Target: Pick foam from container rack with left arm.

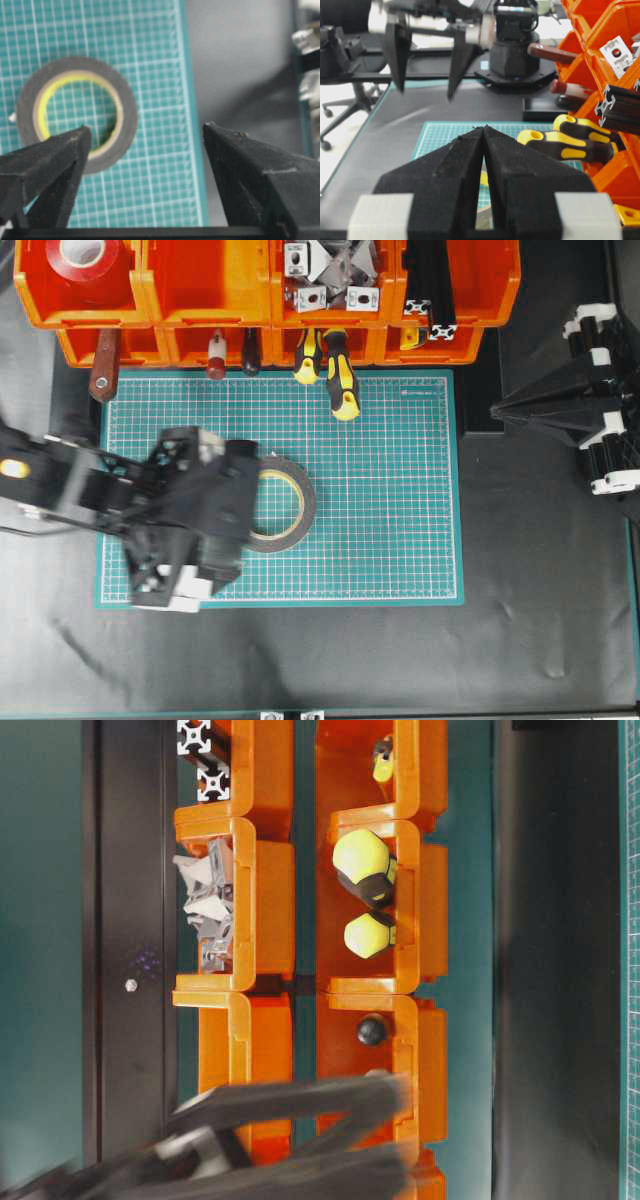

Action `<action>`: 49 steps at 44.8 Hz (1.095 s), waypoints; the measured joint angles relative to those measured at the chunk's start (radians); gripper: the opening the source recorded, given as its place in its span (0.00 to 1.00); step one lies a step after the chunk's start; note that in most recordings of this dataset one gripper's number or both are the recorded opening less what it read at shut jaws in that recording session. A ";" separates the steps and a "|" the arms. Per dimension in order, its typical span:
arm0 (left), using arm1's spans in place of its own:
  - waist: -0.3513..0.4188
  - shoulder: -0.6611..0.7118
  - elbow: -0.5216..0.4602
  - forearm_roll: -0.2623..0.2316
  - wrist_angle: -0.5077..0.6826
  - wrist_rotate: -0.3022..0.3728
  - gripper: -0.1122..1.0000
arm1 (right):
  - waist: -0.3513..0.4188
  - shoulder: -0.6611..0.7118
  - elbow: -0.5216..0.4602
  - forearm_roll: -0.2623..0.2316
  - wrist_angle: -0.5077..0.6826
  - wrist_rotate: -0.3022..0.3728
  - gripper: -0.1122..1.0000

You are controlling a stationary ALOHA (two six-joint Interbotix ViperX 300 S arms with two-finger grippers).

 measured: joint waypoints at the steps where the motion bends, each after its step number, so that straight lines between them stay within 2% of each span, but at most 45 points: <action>1: -0.002 -0.017 0.009 0.000 -0.008 -0.003 0.86 | 0.000 -0.002 0.000 0.002 0.000 0.005 0.10; 12: -0.012 -0.219 0.117 0.000 -0.117 0.026 0.83 | 0.000 -0.005 0.002 0.002 0.000 0.046 0.10; 22: -0.023 -0.397 0.247 0.000 -0.276 0.146 0.83 | 0.000 -0.005 0.000 0.002 0.000 0.048 0.10; 26: -0.023 -0.480 0.293 0.000 -0.327 0.170 0.83 | 0.000 -0.006 0.000 0.000 0.000 0.048 0.10; 43: -0.018 -0.792 0.463 0.000 -0.371 0.169 0.83 | 0.000 -0.008 0.000 0.002 0.000 0.048 0.10; 49: 0.017 -0.888 0.508 0.000 -0.373 0.170 0.82 | 0.000 -0.009 0.000 0.000 0.000 0.048 0.10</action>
